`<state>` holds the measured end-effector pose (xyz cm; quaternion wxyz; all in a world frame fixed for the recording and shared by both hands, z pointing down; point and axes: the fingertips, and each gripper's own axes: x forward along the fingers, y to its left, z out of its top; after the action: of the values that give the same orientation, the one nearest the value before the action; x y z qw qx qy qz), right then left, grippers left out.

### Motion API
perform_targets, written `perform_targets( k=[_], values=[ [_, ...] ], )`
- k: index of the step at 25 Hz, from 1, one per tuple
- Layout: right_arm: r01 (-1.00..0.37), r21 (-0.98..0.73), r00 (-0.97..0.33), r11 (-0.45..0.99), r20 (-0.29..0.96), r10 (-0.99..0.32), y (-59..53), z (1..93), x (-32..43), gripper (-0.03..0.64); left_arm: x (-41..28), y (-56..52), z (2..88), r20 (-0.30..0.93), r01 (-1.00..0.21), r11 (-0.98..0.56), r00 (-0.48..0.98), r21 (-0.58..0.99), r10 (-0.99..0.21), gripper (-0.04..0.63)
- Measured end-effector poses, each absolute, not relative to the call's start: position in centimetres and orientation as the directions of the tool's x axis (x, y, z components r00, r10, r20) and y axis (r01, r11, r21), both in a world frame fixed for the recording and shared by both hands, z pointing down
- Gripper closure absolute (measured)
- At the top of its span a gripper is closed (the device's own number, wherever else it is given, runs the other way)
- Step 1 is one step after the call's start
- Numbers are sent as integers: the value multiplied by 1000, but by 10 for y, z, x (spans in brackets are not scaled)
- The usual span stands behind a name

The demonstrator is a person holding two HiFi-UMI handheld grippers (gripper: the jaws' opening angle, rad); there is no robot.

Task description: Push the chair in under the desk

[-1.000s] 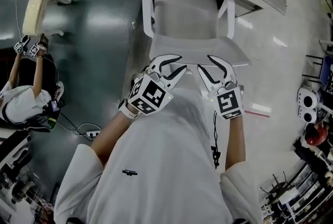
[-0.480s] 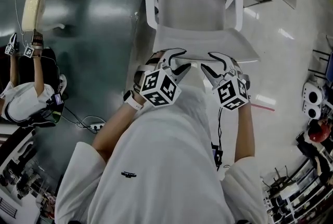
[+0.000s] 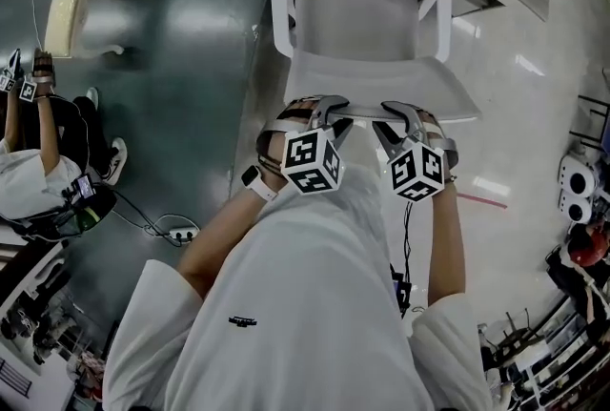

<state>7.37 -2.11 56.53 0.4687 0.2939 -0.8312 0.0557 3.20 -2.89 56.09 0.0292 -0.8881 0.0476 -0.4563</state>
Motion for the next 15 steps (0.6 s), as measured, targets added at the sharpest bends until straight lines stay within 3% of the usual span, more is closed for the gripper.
perform_targets(
  k=[15],
  values=[
    [-592, 193, -363, 782, 803, -473, -46, 567, 71, 469, 31, -57, 567, 808, -46, -990, 573, -135, -137, 456]
  ],
)
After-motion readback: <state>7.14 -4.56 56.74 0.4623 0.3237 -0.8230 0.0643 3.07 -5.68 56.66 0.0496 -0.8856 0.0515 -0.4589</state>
